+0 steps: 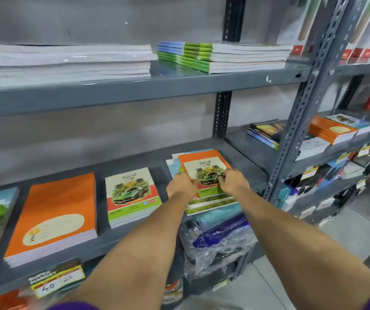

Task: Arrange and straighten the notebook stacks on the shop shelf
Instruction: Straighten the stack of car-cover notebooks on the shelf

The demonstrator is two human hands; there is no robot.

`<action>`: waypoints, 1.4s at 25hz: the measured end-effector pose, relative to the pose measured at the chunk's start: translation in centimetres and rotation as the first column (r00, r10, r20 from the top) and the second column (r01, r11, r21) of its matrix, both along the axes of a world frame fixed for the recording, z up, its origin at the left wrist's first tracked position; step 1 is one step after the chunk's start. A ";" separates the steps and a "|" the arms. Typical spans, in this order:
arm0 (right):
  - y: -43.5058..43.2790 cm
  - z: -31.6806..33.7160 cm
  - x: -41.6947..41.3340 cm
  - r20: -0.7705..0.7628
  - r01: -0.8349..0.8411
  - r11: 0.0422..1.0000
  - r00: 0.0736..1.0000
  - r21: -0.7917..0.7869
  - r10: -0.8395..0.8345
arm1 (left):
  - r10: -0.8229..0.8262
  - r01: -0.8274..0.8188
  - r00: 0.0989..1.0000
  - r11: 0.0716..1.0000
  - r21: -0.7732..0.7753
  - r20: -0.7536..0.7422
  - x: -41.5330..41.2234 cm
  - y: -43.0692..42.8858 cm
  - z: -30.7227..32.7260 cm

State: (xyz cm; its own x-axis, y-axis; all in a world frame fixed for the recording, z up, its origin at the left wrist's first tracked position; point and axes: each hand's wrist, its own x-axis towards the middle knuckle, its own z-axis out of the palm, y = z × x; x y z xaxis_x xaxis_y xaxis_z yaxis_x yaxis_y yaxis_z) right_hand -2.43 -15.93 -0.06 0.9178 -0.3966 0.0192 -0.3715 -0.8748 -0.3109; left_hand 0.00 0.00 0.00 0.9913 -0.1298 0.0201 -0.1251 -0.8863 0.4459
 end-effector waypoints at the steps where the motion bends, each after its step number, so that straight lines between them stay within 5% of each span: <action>1: -0.5 -0.4 0.4 -0.055 0.015 1.000 0.998 -0.026 -0.017 | 0.035 -0.037 0.998 0.999 -0.030 -0.059 0.5 -0.8 -0.1; 11: -2.6 -1.2 4.1 -0.116 0.201 0.974 0.975 0.108 -0.188 | 0.233 -0.264 0.944 0.958 -0.111 -0.232 3.8 -2.6 -1.9; 16: -2.9 -0.7 4.4 -0.075 0.235 0.918 0.972 0.320 -0.223 | 0.249 -0.330 0.919 0.911 -0.247 -0.307 3.7 -1.5 -1.5; 24: 5.5 2.6 6.0 0.110 -0.011 0.855 0.992 0.519 -0.054 | 0.418 -0.442 0.896 0.802 -0.401 -0.152 3.4 7.9 2.6; 28: 10.9 1.2 4.9 0.048 -0.152 0.858 0.988 0.490 0.148 | 0.555 -0.561 0.825 0.782 -0.273 -0.105 1.7 14.6 2.7; 35: 15.9 -1.1 3.9 0.056 -0.287 0.869 0.955 0.403 0.290 | 0.543 -0.545 0.838 0.837 -0.042 -0.054 -1.3 18.5 -1.4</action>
